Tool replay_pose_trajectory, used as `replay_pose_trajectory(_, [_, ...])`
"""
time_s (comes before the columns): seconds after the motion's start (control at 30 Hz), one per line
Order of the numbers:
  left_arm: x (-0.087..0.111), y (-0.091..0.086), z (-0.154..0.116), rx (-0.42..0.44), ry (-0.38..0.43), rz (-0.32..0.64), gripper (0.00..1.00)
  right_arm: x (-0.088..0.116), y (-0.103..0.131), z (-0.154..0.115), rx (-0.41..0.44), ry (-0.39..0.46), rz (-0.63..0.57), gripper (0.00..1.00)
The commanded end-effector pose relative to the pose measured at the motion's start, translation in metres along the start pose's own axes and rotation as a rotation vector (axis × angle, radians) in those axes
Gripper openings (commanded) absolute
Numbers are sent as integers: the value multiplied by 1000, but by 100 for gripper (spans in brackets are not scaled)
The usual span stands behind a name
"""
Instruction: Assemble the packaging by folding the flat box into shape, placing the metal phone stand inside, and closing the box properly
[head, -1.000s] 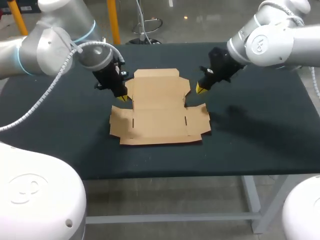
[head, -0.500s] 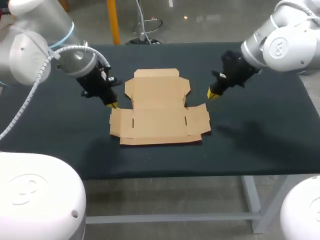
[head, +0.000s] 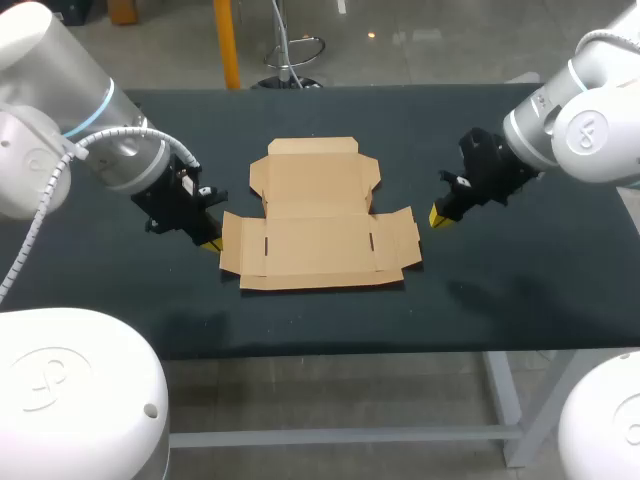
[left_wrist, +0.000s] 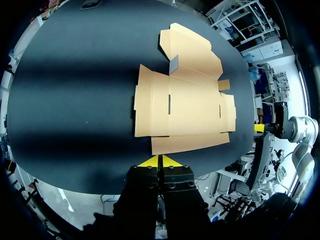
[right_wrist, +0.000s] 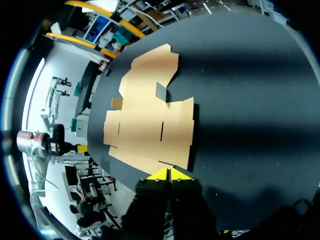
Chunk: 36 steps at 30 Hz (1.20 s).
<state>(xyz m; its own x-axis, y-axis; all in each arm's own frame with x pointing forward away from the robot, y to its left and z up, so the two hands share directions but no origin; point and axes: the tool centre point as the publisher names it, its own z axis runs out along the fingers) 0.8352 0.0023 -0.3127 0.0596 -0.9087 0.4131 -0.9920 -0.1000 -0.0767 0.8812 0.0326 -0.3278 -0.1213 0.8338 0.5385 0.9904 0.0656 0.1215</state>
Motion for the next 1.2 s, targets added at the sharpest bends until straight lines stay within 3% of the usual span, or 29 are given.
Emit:
replay_pose_trajectory(0.03, [-12, 15, 2, 46, 27, -5, 0, -5, -18, 2, -44, 13, 5, 0])
replay_pose_trajectory(0.43, [-24, 37, 20, 22, 60, -44, 0, -12, -48, 20, -31, 42, 46, 0])
replay_pose_trajectory(0.67, [-25, 43, 29, 10, 45, -88, 0, -24, -61, 39, -23, 95, 145, 0])
replay_pose_trajectory(1.2, [-25, 43, 29, 10, 45, -88, 0, -24, -61, 39, -23, 95, 145, 0])
